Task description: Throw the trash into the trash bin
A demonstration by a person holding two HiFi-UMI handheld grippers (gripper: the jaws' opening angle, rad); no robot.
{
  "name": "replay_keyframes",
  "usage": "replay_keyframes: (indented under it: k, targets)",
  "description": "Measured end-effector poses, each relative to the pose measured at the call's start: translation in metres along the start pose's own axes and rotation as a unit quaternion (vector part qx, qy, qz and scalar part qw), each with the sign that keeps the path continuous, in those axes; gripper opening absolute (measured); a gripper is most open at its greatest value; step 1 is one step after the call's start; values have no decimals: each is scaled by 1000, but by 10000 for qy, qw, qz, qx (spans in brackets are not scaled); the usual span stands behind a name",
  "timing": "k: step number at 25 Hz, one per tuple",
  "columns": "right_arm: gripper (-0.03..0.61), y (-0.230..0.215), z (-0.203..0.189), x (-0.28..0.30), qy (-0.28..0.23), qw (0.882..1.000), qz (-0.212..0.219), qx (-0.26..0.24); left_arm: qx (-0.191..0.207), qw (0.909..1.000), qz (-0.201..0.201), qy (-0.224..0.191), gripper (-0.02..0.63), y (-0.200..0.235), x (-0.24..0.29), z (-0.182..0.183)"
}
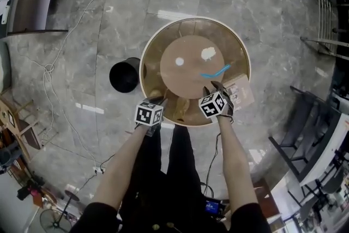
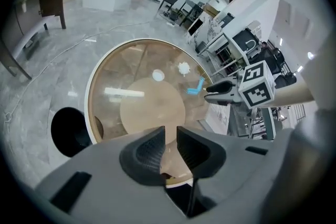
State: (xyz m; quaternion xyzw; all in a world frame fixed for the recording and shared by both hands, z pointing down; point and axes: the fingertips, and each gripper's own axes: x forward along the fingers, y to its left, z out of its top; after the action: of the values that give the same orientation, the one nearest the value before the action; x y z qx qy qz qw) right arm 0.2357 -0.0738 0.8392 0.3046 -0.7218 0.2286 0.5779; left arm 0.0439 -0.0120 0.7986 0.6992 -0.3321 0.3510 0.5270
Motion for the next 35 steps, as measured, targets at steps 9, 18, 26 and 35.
replay_keyframes:
  k: [9, 18, 26, 35]
  targets:
    - [150, -21, 7, 47, 300, 9982, -2, -517, -33, 9999, 58, -148, 69, 27, 27, 45]
    - [5, -20, 23, 37, 278, 9974, -220, -627, -224, 9994, 196, -201, 64, 50, 9, 38]
    - [5, 32, 76, 8, 92, 9951, -49, -980, -756, 9954, 359, -460, 63, 77, -41, 18]
    - [5, 143, 155, -5, -197, 9739, 487, -2210, -1725, 9764, 664, -1121, 63, 128, -104, -15]
